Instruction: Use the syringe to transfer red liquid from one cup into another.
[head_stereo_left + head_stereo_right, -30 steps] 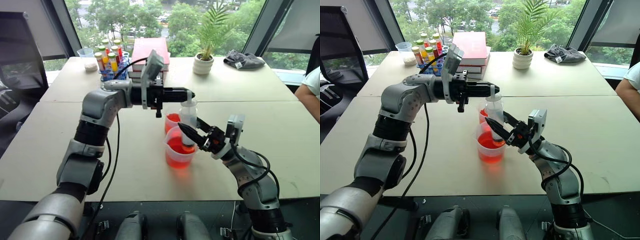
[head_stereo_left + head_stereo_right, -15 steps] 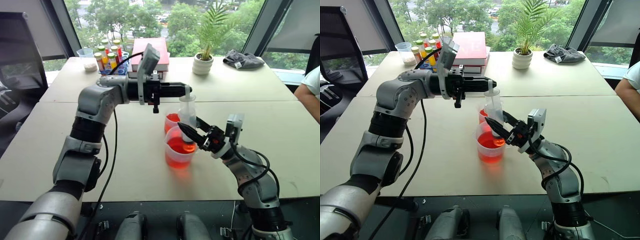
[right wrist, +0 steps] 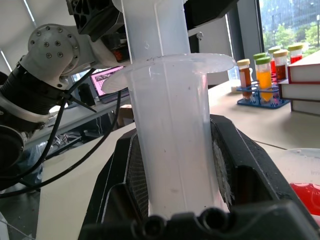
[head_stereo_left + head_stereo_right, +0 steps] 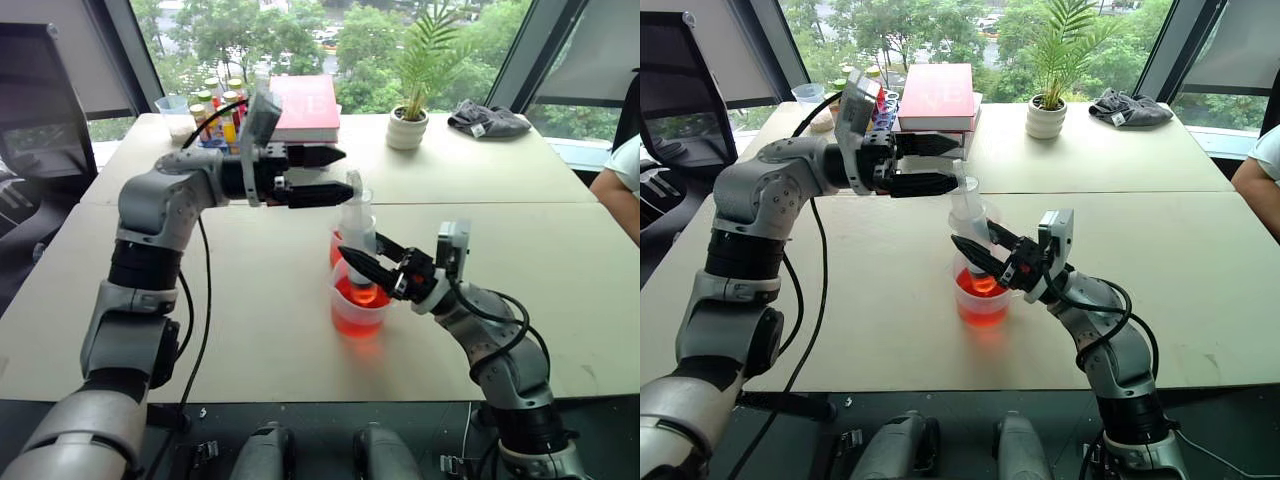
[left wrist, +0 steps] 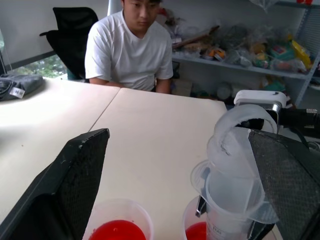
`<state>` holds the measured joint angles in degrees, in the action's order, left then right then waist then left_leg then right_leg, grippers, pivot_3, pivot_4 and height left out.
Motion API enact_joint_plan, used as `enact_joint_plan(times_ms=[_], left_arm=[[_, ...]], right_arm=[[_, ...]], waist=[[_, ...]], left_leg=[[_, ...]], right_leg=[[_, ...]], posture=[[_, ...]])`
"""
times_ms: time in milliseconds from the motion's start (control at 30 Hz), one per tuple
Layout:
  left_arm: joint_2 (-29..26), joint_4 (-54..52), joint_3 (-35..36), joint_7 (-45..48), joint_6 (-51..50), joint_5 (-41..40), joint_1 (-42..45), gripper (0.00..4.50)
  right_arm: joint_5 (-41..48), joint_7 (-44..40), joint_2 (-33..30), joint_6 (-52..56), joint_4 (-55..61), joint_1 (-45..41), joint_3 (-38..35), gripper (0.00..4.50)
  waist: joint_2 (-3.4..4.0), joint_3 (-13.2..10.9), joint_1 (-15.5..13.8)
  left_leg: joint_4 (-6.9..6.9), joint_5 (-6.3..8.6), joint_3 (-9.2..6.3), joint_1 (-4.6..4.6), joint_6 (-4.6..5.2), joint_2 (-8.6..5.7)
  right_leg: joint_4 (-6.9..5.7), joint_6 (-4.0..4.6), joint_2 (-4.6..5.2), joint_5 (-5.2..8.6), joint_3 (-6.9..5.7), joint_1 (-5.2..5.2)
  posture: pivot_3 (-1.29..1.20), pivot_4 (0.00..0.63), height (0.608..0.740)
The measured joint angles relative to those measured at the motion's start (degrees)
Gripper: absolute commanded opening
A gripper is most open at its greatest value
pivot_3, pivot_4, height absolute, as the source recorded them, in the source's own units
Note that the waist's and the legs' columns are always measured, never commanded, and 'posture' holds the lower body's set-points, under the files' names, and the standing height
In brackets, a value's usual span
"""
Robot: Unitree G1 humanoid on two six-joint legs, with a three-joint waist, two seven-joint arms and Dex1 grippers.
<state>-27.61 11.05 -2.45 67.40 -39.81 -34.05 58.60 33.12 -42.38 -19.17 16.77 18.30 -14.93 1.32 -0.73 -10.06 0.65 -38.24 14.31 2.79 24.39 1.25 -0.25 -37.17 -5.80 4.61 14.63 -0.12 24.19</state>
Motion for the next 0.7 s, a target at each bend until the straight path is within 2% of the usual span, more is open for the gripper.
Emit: enact_joint_plan(times_ms=[267,433,567,700], left_arm=[[-6.07,-3.36,1.85,-1.30,-3.16,-0.29,-6.28,4.46],[-7.72,-4.84,3.64,-2.81,-3.70,-0.38,-7.66,4.46],[-8.05,-6.26,4.03,-3.63,-3.86,-0.80,-8.36,4.46],[-7.72,-7.37,4.04,-4.24,-4.58,-1.66,-8.44,4.46]], right_arm=[[4.01,2.93,0.02,3.21,0.87,-5.82,-3.60,1.38],[8.24,5.92,-0.31,7.49,-0.87,-16.49,-6.81,1.38],[7.24,5.35,0.12,5.06,-12.56,-28.51,-8.82,1.38],[1.69,2.28,3.52,-3.79,-26.98,-32.02,-8.30,1.38]], waist=[[0.02,-0.01,0.12],[0.02,-0.01,-0.02],[0.01,-0.01,0.04],[0.02,-0.01,0.18]], left_leg=[[0.01,0.00,-0.02,-0.01,0.00,0.03],[0.00,-0.01,0.00,0.00,-0.01,0.00],[0.03,-0.01,0.00,0.00,-0.01,0.01],[0.08,0.00,0.05,0.01,-0.01,0.01]], right_leg=[[-0.05,0.00,0.00,0.00,0.00,0.04],[-0.03,0.01,0.07,0.00,0.00,0.04],[-0.04,0.01,0.05,-0.01,-0.02,0.04],[0.00,0.01,0.05,-0.01,-0.01,0.06]], posture=[[0.00,0.150,0.740],[0.00,0.150,0.740],[0.00,0.150,0.740],[0.00,0.150,0.740]])
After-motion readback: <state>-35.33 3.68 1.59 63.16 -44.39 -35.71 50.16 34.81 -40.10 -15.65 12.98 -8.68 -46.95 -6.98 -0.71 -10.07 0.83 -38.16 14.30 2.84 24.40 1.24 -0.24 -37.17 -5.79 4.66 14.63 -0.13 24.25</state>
